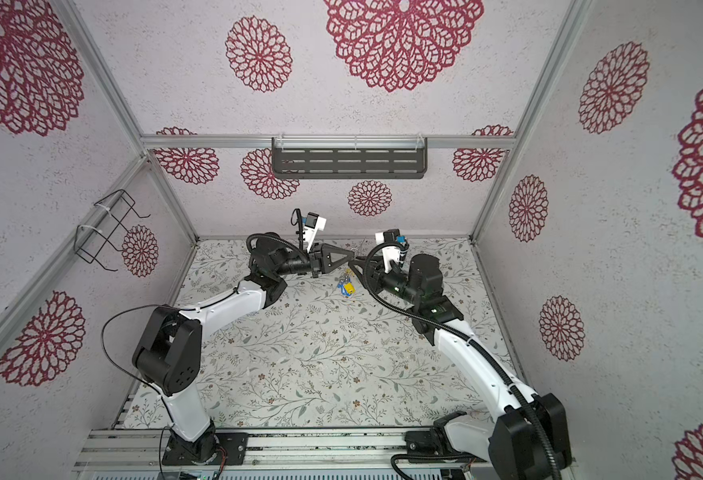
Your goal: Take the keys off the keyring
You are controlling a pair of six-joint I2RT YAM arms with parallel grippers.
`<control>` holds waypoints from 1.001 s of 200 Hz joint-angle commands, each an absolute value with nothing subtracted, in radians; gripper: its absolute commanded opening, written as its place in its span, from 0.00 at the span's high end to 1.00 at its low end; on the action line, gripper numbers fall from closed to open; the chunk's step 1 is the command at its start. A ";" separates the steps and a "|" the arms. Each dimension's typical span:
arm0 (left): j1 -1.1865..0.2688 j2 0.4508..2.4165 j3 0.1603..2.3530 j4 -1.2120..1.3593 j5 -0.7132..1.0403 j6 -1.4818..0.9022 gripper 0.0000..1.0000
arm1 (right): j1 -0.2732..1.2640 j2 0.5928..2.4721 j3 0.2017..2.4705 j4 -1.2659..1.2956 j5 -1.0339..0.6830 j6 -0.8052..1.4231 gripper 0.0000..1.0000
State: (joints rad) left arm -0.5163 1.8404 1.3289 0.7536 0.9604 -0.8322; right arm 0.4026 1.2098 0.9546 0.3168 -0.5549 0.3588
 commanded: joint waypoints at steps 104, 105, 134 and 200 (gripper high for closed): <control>-0.510 1.841 1.387 0.800 1.027 -0.887 1.00 | 0.366 1.023 0.912 0.197 -0.521 0.287 0.55; -0.511 1.841 1.387 0.800 1.027 -0.888 1.00 | 0.365 1.021 0.911 0.197 -0.522 0.288 0.55; -0.509 1.837 1.387 0.799 1.026 -0.890 1.00 | 0.331 0.994 0.893 0.175 -0.530 0.281 0.55; -0.514 1.821 1.387 0.787 1.028 -0.888 1.00 | 0.326 1.098 0.923 0.224 -0.588 0.289 0.55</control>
